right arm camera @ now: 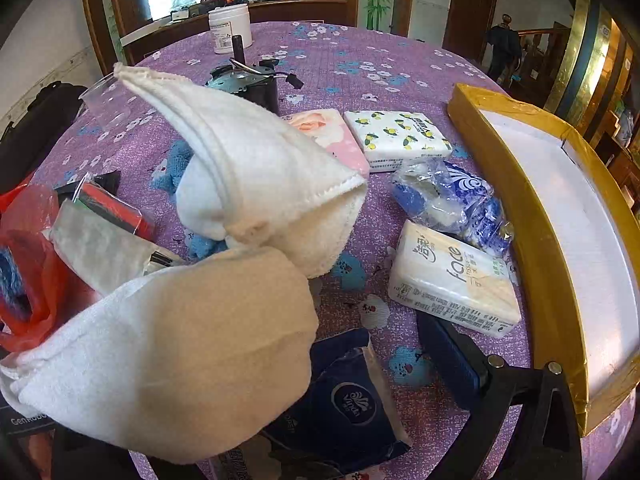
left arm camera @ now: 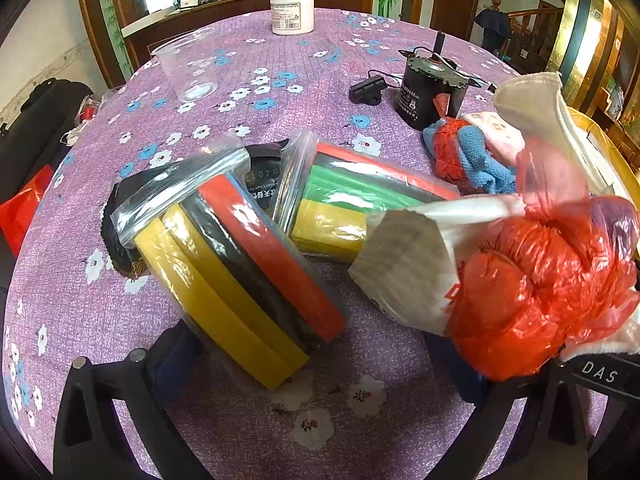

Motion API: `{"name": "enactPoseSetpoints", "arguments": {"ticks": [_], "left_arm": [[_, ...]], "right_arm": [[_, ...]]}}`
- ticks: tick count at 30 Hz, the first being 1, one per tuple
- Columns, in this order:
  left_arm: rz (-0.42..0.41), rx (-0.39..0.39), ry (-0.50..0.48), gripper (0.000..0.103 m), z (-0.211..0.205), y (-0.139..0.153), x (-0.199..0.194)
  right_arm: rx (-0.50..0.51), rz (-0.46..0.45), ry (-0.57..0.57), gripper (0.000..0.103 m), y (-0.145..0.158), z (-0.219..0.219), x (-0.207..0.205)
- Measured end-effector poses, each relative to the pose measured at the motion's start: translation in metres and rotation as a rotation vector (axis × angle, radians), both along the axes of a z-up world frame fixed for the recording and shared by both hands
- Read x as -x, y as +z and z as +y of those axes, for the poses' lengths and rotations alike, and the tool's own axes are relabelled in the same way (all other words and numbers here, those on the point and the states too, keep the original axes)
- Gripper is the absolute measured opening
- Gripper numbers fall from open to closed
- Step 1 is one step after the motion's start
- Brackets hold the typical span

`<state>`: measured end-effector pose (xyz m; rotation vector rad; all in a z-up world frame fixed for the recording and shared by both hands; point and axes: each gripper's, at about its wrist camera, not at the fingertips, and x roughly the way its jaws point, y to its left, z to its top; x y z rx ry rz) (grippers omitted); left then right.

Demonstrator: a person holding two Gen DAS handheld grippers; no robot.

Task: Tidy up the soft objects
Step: 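Grasp the striped sponge pack with the left gripper while the right grasps the red bag bundle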

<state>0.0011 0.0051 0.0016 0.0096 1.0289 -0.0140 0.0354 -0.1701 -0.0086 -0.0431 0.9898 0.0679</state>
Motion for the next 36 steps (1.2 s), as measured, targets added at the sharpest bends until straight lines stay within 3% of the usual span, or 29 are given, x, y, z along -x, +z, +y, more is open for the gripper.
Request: {"name": "enactPoseSetpoints", "arguments": {"ticks": [4,7,9,12,15,17,18,19,21,24,28,30,33,36], "left_arm": [[-0.015,0.009,0.011,0.103,0.011,0.004,0.004],[-0.043,0.101,0.039,0.103,0.037,0.013,0.020],[-0.048,0.146,0.042,0.103,0.049,0.017,0.024],[-0.059,0.177,0.043,0.103,0.060,0.028,0.025],[-0.051,0.192,0.031,0.102,0.058,0.033,0.018],[-0.003,0.211,0.076,0.093,0.059,0.031,0.003],[0.018,0.217,0.088,0.084,0.059,0.030,-0.003],[0.048,0.210,0.110,0.072,0.059,0.028,-0.010],[0.106,0.212,0.149,0.067,0.059,0.020,-0.019],[0.141,0.204,0.202,0.066,0.057,0.016,-0.030],[0.166,0.155,0.257,0.078,0.047,0.012,-0.042],[0.165,0.114,0.292,0.077,0.041,0.010,-0.046],[0.169,0.055,0.318,0.042,0.038,0.014,-0.048],[0.189,0.103,0.360,0.023,0.047,0.019,-0.039]], "right_arm": [[0.000,0.000,0.000,0.102,0.000,0.000,0.000],[-0.002,0.000,0.004,0.102,0.000,-0.001,0.000],[-0.003,0.009,0.100,0.102,0.000,0.001,0.000],[0.004,0.065,0.364,0.103,0.003,-0.005,0.003],[-0.050,0.087,0.485,0.103,0.007,-0.023,0.010],[-0.035,0.102,0.550,0.102,0.007,-0.018,0.009],[-0.024,0.104,0.581,0.102,0.007,-0.021,0.011],[-0.009,0.107,0.606,0.102,0.005,-0.021,0.011],[-0.002,0.108,0.676,0.102,0.006,-0.021,0.017],[-0.041,0.107,0.718,0.101,0.007,-0.025,0.016],[-0.140,0.145,0.722,0.098,0.013,-0.033,0.009],[-0.182,0.174,0.698,0.097,0.018,-0.040,0.008],[-0.198,0.192,0.694,0.097,0.032,-0.053,0.014],[-0.211,0.202,0.714,0.092,0.054,-0.069,0.025]]}}
